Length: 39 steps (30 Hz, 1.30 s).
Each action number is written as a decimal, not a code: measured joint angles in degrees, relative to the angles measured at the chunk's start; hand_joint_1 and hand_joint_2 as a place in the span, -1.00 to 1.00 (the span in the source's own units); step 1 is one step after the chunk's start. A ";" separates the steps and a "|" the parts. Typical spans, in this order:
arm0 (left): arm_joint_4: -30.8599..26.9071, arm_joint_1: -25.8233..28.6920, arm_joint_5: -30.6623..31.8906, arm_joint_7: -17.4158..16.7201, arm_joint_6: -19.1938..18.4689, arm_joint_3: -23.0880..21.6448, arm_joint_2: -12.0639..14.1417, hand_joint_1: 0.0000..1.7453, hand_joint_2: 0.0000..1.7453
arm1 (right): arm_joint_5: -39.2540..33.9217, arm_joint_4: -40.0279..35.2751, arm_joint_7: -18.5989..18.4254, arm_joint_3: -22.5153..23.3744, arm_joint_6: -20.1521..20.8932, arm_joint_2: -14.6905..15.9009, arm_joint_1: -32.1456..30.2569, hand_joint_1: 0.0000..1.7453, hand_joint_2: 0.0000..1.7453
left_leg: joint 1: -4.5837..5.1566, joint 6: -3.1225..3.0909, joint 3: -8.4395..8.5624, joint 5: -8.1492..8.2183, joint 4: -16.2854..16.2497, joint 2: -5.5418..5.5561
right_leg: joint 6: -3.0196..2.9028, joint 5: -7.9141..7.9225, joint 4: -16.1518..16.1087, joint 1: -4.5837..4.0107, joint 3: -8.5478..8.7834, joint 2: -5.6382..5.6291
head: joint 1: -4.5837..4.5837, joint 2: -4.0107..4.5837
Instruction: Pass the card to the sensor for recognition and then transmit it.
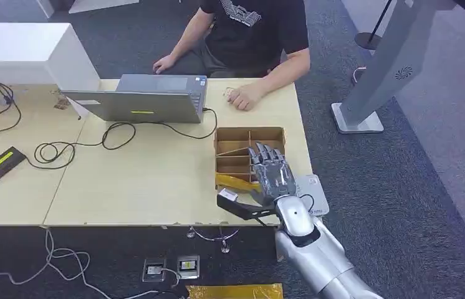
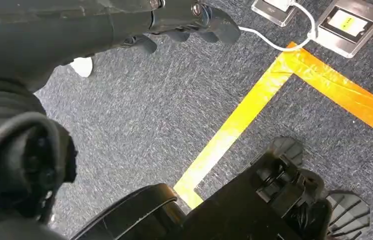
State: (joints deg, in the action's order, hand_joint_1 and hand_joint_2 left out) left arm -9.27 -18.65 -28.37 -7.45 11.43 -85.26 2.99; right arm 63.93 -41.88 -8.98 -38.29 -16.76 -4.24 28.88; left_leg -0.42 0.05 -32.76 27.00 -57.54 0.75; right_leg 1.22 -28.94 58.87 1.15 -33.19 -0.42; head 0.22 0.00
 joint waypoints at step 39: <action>0.00 -0.04 1.40 -0.44 -0.24 0.57 -0.44 -1.00 -1.00 | 4.44 1.09 -3.54 1.60 3.72 1.55 1.61 1.00 1.00 | 0.00 0.00 0.00 0.00 0.00 0.00 | 0.00 0.00 0.00 0.00 0.00 -0.01 | 0.00 0.00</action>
State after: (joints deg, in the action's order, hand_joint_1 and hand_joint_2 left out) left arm -9.27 -18.70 -26.97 -7.89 11.19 -84.70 2.56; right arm 68.37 -40.78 -12.52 -36.70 -13.05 -2.69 30.48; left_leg -0.42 0.05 -32.77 27.00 -57.54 0.75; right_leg 1.22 -28.94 58.87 1.15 -33.19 -0.43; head 0.22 0.00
